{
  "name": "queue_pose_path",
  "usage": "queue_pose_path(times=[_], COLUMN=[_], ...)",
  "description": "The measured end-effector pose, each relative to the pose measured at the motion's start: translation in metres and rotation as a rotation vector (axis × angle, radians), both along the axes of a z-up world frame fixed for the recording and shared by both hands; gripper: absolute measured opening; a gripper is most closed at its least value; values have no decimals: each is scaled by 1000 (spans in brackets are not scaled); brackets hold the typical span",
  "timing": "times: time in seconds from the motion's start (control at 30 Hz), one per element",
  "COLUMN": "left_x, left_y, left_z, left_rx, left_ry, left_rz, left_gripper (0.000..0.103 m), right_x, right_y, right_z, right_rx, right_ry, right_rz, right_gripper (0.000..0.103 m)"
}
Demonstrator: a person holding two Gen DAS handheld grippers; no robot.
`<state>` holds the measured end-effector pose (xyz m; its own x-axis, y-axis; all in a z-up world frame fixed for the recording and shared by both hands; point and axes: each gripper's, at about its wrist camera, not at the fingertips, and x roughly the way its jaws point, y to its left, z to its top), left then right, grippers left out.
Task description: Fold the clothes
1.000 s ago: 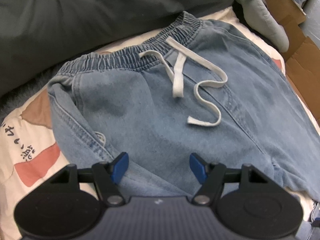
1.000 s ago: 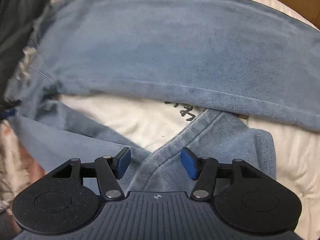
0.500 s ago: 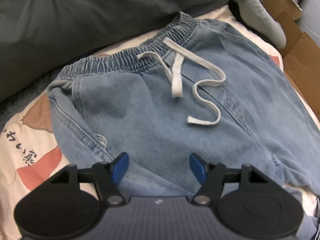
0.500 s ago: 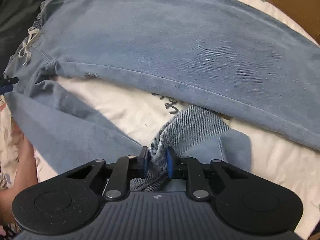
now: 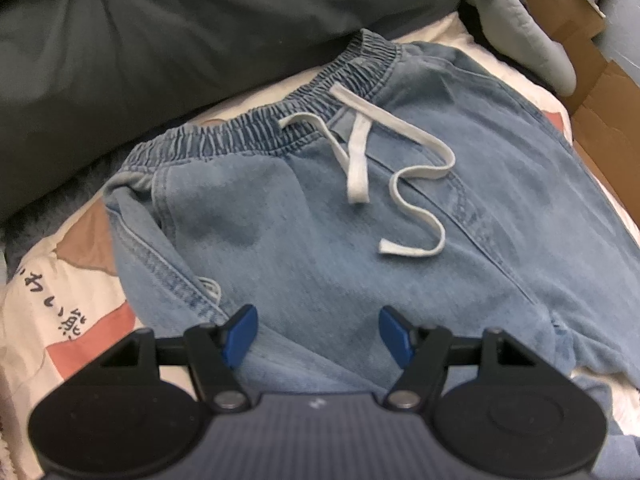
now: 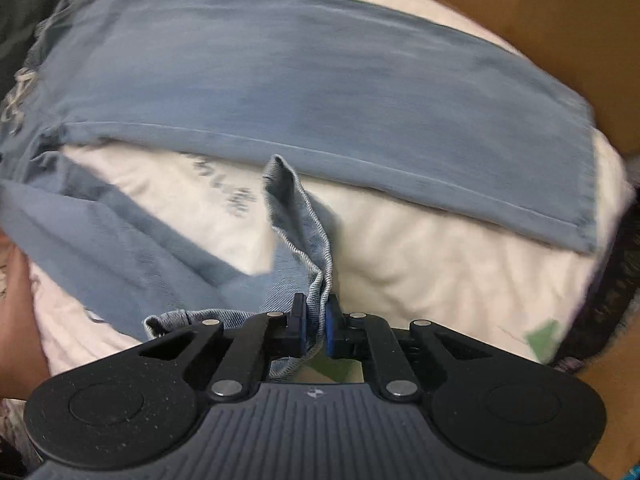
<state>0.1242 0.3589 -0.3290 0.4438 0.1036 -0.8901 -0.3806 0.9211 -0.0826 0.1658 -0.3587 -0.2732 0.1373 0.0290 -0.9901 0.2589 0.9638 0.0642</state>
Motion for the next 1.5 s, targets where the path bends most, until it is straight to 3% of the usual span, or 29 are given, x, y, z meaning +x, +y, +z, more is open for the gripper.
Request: queue_pose_path(times=[0.2,0.4,0.73,0.9,1.0,1.17,1.33,1.5], left_x=[3,3,-3,-6,-9,-16,-22,-24], left_y=[-3,-5,-1,1,12,31,46,58], left_z=[0,0,-2,3,5,9,6,3], left_rx=[24,40,78,106,108,111,52,-2], left_ry=[15,28,60,54,56,60,60,40], left_rz=[-25,-39,-53,-44,12,109,202,270], left_gripper=[70,70,70,70,70,71,71,71], right_x=[-34,-64,-119,-141,-147,-147,-150,-155], right_y=[-33,-54,-55,-61,-58,-66,-78,-74], right_z=[10,15,-5,-33,-43,-44,-65,-77], right_rx=[-84,-103,-51,7,-3,-29,23,55], right_ry=[40,75,137,172,194,139,92,45], right_rz=[-9,-36,-153,-305,-325,-373,-484,-522], right_gripper=[6,6,6,9,18,51,53,56])
